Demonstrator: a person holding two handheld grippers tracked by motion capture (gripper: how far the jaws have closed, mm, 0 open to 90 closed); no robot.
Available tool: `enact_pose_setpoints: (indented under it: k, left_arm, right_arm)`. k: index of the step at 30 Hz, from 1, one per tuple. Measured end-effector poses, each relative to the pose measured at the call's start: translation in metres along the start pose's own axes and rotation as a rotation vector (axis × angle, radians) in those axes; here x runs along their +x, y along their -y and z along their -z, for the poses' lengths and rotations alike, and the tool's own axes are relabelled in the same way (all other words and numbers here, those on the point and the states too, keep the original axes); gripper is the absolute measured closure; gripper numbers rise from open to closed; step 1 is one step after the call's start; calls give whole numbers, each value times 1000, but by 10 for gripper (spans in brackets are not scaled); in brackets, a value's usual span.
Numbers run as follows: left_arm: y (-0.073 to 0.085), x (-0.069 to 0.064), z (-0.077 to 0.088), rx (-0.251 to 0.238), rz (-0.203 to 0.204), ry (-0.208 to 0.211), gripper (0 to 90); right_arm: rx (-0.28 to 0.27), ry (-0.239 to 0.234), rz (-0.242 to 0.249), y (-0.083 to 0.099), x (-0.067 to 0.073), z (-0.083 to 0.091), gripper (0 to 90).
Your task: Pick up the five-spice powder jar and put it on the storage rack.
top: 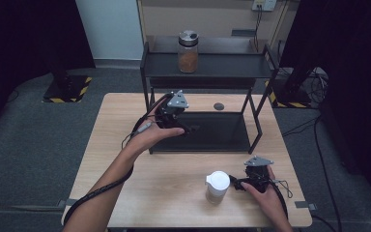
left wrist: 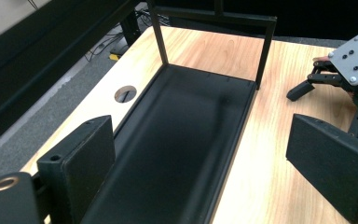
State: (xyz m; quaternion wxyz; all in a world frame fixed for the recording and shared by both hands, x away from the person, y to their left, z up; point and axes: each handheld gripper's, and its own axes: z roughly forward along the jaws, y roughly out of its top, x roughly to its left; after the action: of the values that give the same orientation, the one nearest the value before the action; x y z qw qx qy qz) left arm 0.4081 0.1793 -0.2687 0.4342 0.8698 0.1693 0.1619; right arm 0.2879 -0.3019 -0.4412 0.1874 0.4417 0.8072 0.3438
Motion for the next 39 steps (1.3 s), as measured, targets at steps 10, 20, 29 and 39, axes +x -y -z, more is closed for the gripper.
enact_pose_setpoints:
  k: [10,20,29,39]
  left_arm:
    - [17,-18,-8,17,-9,14,64]
    - [36,-35,-26,62,-5,37,62]
    - [60,-45,-38,74,23,60,62]
    - [79,-61,-46,117,11,69,56]
  right_arm:
    - [0,0,1,0,0,0,27]
    - [0,1,0,0,0,0,27]
    - [2,0,2,0,0,0,27]
    - [2,1,2,0,0,0,27]
